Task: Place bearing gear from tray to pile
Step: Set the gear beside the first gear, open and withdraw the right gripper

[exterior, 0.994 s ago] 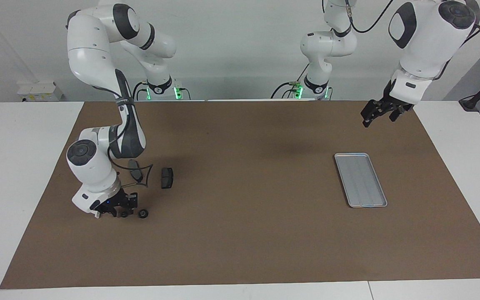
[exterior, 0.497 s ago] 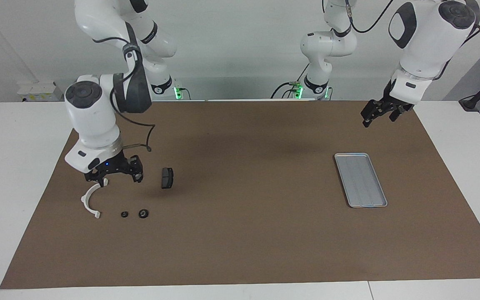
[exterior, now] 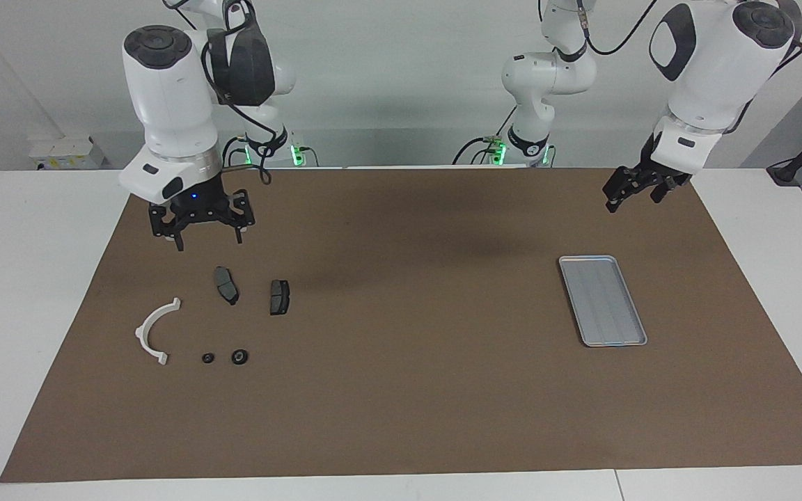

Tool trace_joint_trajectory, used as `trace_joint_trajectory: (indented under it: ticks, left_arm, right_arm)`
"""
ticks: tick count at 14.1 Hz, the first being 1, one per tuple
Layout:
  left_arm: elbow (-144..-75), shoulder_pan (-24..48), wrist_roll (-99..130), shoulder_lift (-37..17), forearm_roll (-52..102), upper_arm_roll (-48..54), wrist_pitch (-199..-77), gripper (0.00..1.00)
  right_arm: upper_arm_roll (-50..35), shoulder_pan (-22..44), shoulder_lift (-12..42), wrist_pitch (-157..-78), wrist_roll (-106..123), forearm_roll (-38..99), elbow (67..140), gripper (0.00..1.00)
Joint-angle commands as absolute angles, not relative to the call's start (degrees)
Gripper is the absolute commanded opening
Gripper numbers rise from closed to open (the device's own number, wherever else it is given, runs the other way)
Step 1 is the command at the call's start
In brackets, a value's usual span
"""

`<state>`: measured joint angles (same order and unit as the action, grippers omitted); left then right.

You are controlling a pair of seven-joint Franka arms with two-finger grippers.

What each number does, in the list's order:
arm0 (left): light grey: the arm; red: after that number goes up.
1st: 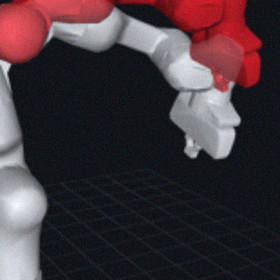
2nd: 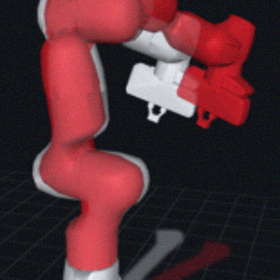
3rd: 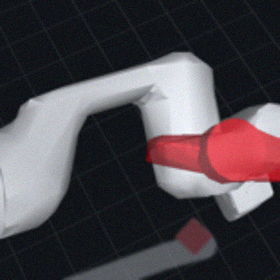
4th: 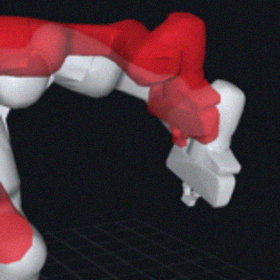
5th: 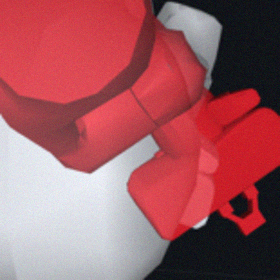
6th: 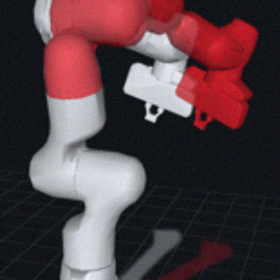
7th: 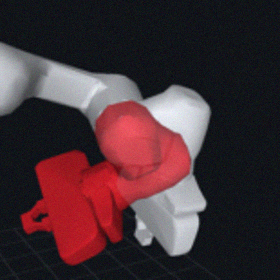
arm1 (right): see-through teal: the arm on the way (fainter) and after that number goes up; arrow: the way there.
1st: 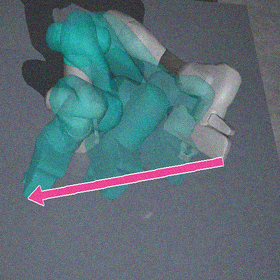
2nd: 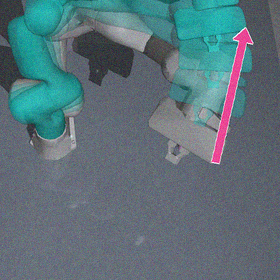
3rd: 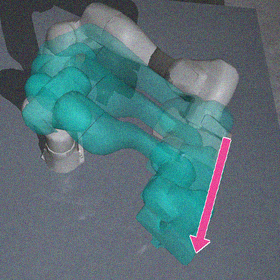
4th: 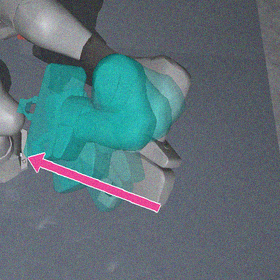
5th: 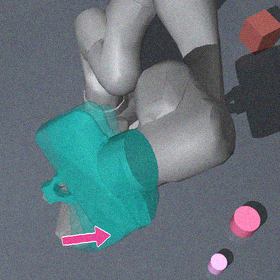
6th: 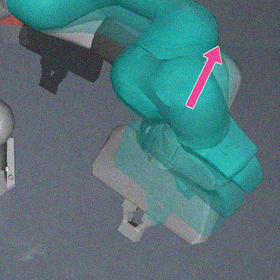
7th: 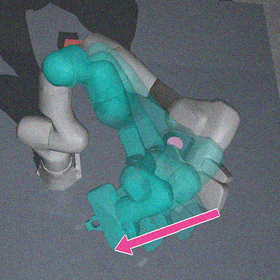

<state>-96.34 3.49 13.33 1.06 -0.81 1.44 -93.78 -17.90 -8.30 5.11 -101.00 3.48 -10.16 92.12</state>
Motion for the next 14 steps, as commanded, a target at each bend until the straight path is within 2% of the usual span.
trace_joint_trajectory:
  ticks: [1, 3, 5, 6, 10, 12, 14]
  left_arm:
    - [-96.6, 3.6, 12.9, 2.0, -0.2, 1.2, -92.9, 1.0]
    - [-96.5, 3.5, 12.9, 2.0, -0.2, 1.2, -92.9, 1.0]
    - [-96.5, 3.5, 12.9, 2.0, -0.2, 1.2, -92.9, 1.0]
    - [-96.5, 3.6, 12.8, 2.0, -0.2, 1.2, -92.9, 1.0]
    - [-96.5, 3.6, 12.9, 2.0, -0.2, 1.2, -92.9, 1.0]
    - [-96.6, 3.5, 12.8, 2.0, -0.2, 1.2, -92.9, 1.0]
    - [-96.5, 3.5, 12.9, 2.0, -0.2, 1.2, -92.9, 1.0]
  right_arm:
    - [-17.8, -8.2, 2.7, -97.7, 5.1, -6.5, 91.3, 1.0]
    - [-11.2, -4.4, 0.8, -95.7, 5.2, -2.2, 91.3, 1.0]
    - [2.7, 5.8, 0.4, -94.0, 5.4, 1.1, 91.3, 1.0]
    - [6.4, 8.0, 0.3, -93.6, 6.5, 1.8, 91.4, 1.0]
    - [6.2, 4.6, -1.1, -92.8, 8.8, 1.5, 92.3, 1.0]
    - [0.6, -0.1, -2.1, -91.3, 8.4, 0.9, 92.2, 1.0]
    - [-0.7, -1.0, -2.8, -90.3, 8.3, 0.8, 92.0, 1.0]
